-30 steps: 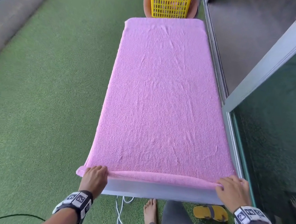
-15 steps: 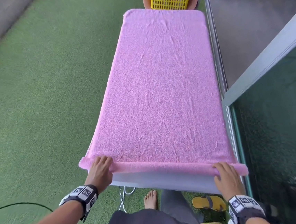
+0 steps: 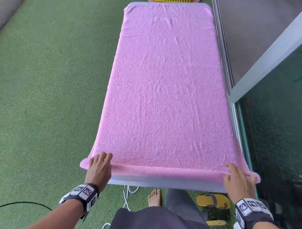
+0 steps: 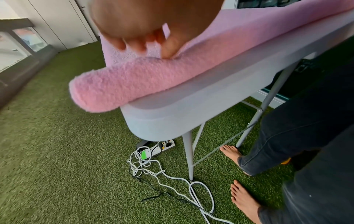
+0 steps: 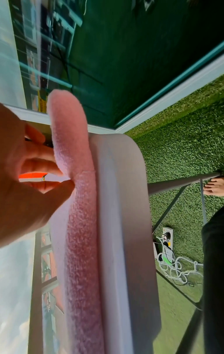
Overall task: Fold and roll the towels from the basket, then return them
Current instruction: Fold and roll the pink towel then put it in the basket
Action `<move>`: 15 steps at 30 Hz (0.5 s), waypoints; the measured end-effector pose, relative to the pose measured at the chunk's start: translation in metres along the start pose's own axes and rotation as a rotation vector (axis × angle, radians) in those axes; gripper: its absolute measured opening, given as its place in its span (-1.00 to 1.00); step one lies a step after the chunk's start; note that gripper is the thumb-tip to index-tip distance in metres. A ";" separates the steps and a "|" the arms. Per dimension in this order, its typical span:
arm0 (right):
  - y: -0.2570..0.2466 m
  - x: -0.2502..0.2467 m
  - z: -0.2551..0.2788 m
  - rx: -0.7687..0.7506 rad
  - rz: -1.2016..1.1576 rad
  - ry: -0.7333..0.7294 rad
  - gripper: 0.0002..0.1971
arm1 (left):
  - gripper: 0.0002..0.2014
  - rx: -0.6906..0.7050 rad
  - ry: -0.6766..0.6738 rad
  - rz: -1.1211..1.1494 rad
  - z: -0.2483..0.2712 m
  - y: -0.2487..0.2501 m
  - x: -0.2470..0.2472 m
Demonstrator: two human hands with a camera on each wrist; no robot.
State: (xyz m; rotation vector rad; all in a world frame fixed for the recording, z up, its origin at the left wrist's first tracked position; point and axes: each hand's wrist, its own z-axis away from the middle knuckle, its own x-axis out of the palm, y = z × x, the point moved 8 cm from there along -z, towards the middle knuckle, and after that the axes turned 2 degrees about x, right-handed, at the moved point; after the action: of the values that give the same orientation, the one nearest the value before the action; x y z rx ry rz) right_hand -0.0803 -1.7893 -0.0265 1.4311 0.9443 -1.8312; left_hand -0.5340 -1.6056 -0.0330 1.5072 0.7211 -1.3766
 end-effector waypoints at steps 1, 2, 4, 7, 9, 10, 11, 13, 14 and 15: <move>0.000 0.000 0.002 -0.007 -0.014 0.028 -0.77 | -0.76 -0.010 0.013 0.010 -0.001 0.000 -0.002; 0.000 0.003 0.005 -0.025 -0.019 0.024 -0.78 | -0.78 0.001 0.025 0.040 0.000 0.003 -0.002; -0.002 0.017 0.015 -0.065 -0.016 -0.062 -0.71 | -0.78 0.050 0.000 0.089 0.007 0.011 0.005; 0.001 0.027 0.027 -0.083 0.037 -0.124 -0.63 | -0.59 0.068 -0.087 0.055 0.023 0.010 0.020; -0.001 0.024 0.025 -0.086 0.010 -0.119 -0.58 | -0.52 0.053 -0.106 0.027 0.024 0.005 0.025; -0.002 0.021 0.022 -0.086 -0.018 -0.105 -0.58 | -0.53 0.044 -0.100 0.012 0.021 0.003 0.024; -0.003 0.018 0.018 -0.087 -0.043 -0.097 -0.60 | -0.57 0.043 -0.087 0.000 0.017 0.002 0.023; -0.005 0.015 0.012 -0.073 -0.066 -0.090 -0.63 | -0.68 0.059 -0.061 -0.007 0.010 0.005 0.019; -0.004 0.014 0.008 -0.055 -0.060 -0.094 -0.65 | -0.77 0.071 -0.046 -0.005 0.006 0.007 0.015; -0.005 0.012 0.004 -0.042 -0.039 -0.112 -0.68 | -0.85 0.084 -0.037 0.000 0.002 0.008 0.013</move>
State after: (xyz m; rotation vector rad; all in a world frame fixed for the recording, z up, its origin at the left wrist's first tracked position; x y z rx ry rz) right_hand -0.0890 -1.7903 -0.0372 1.2795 0.9544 -1.8874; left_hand -0.5250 -1.6128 -0.0432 1.5434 0.6473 -1.4467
